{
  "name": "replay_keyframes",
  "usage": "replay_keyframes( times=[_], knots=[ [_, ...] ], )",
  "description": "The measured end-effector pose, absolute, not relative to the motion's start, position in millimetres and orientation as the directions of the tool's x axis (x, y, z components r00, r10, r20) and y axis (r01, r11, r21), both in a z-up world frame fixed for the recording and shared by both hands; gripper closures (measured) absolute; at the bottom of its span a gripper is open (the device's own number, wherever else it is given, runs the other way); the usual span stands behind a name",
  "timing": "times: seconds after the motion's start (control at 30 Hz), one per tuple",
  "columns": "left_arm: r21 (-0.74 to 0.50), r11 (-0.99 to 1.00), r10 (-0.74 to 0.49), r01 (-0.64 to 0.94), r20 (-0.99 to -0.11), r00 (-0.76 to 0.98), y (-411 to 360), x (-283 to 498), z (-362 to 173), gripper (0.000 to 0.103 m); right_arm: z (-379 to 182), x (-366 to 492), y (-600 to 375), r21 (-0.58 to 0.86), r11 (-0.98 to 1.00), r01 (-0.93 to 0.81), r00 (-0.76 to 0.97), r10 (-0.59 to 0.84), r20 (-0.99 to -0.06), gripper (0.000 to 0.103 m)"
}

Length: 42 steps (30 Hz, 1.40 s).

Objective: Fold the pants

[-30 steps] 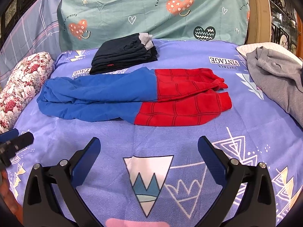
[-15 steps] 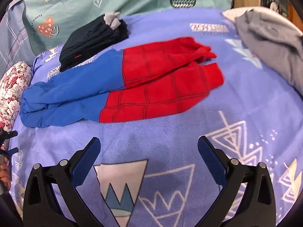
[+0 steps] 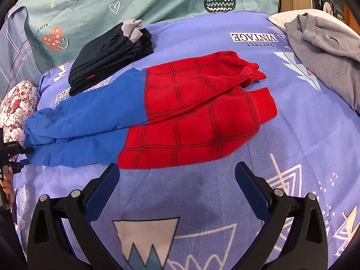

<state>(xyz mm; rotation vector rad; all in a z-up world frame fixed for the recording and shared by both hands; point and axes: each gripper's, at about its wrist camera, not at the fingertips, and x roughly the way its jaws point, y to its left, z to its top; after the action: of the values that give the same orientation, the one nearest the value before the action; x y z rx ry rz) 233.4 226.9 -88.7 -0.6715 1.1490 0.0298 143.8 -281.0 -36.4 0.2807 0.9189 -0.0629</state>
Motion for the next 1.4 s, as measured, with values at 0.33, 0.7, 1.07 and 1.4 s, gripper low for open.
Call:
replay_keyframes(
  times=[0.33, 0.7, 1.07, 1.4],
  knots=[
    [-0.400, 0.858, -0.188, -0.323, -0.829, 0.527, 198.5, 222.3, -58.7, 0.098, -43.3, 148.1, -329.6, 0.223, 0.925, 0.308, 0.515, 0.035, -0.857, 0.001],
    [-0.486, 0.819, -0.275, -0.304, -0.798, 0.536, 211.6, 209.0, -51.0, 0.098, -63.6, 210.8, -354.1, 0.193, 0.919, 0.343, 0.428, 0.030, -0.903, 0.015],
    [-0.611, 0.724, -0.347, -0.319, -0.723, 0.597, 221.8, 209.5, -46.5, 0.099, -28.1, 200.6, -373.3, 0.356, 0.893, 0.276, 0.529, 0.168, -0.832, 0.086],
    [-0.522, 0.823, -0.231, -0.224, -0.667, 0.708, 203.5, 97.3, 42.2, 0.099, 60.0, 94.1, -399.5, 0.363, 0.925, 0.115, 0.673, 0.196, -0.714, 0.086]
  ],
)
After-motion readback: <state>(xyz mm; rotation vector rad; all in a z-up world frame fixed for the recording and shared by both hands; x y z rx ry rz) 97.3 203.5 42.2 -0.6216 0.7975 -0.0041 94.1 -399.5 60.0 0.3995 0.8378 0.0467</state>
